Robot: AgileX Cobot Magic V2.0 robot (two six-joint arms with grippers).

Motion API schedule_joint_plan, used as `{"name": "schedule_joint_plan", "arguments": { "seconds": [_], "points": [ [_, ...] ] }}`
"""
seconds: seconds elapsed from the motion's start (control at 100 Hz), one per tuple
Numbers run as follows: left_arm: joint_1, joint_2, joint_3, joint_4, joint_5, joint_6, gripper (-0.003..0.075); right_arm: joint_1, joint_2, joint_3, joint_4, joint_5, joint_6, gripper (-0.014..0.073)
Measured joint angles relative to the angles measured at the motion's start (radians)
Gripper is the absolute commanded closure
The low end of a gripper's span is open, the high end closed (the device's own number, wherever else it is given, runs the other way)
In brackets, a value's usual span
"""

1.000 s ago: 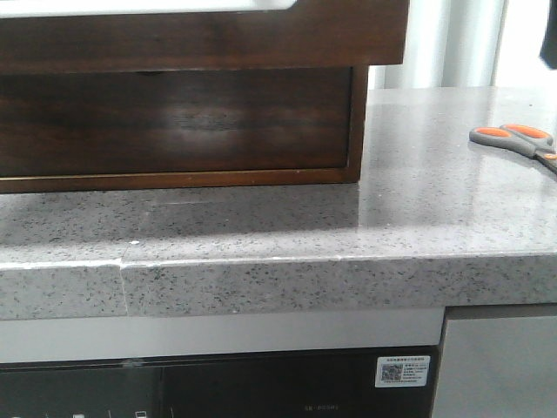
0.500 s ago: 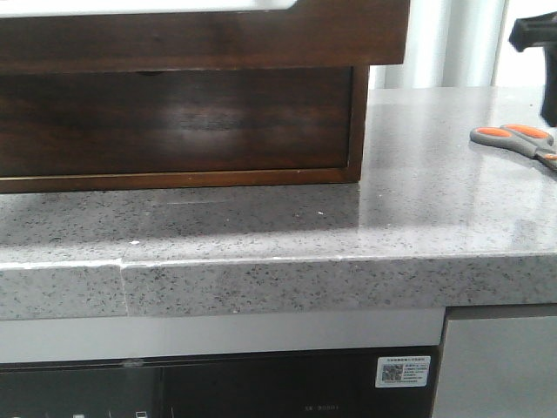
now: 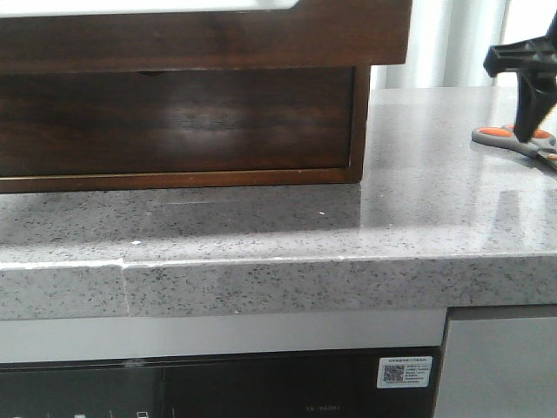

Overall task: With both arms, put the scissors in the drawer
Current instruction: 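Grasp the scissors at the pivot with the right gripper and lift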

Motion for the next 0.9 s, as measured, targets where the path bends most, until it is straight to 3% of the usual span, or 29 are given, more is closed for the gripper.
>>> {"name": "schedule_joint_plan", "arguments": {
  "seconds": [0.7, 0.9],
  "points": [
    [0.000, 0.000, 0.000, 0.000, 0.000, 0.000, 0.0716, -0.028, 0.069, 0.000, 0.000, -0.035, 0.011, 0.0295],
    [0.000, 0.000, 0.000, 0.000, 0.000, 0.000, 0.0716, -0.029, 0.073, -0.004, 0.000, -0.027, 0.013, 0.0390]
  ]
}}
